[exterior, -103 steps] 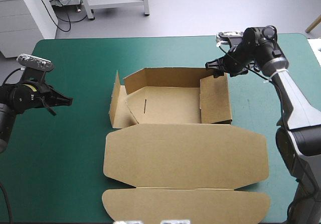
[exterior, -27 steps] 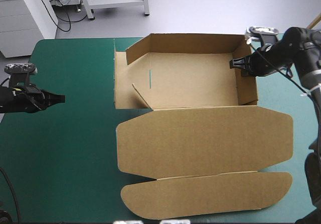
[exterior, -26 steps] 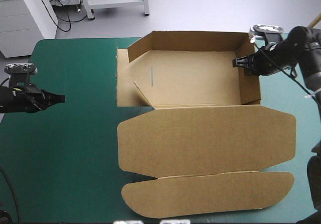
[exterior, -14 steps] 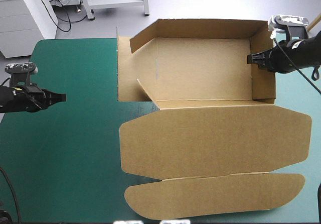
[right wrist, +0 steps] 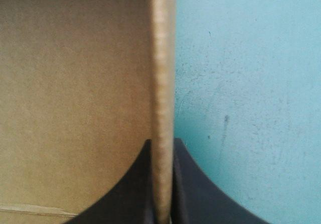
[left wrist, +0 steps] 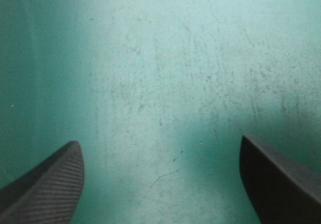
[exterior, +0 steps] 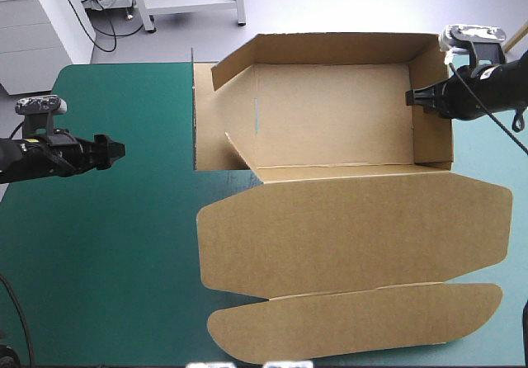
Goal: Fold the box
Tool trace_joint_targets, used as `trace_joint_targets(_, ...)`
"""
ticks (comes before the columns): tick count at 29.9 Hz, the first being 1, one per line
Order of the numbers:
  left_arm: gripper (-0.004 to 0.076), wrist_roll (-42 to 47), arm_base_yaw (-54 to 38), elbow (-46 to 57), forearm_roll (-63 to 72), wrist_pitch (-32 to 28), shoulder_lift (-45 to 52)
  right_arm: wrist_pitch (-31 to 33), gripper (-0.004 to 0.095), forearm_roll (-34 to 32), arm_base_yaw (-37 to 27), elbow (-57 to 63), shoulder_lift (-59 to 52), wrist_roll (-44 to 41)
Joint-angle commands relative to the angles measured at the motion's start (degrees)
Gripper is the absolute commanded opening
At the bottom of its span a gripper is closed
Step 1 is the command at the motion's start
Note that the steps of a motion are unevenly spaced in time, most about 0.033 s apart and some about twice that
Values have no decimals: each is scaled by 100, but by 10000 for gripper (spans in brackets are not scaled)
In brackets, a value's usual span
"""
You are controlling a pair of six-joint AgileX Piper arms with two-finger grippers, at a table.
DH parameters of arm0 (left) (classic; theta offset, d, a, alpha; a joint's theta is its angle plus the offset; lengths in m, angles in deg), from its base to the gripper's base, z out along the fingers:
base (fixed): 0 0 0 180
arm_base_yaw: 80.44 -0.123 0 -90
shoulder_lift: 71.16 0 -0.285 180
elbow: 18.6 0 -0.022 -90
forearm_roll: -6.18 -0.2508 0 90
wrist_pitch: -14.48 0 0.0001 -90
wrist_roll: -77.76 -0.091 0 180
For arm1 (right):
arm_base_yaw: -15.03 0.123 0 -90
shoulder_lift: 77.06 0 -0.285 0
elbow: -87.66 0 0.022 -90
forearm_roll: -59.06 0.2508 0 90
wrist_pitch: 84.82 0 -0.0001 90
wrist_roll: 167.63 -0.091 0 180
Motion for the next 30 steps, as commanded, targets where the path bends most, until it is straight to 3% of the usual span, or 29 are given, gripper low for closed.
trace_joint_targets(1, 636, 27, 7, -187, 786, -138, 131, -244, -20, 468, -54, -173, -239, 56)
trace_joint_targets(11, 624, -492, 7, -187, 2520, 575, 81, -244, -19, 1263, -7, -173, -197, 312)
trace_joint_targets(18, 624, -1056, 7, -187, 3538, 1099, 81, -347, -19, 1272, 415, -173, 106, 302)
trace_joint_targets(30, 622, -1096, 7, -187, 3556, 1533, 81, -883, -17, 1025, 1028, -173, 863, 64)
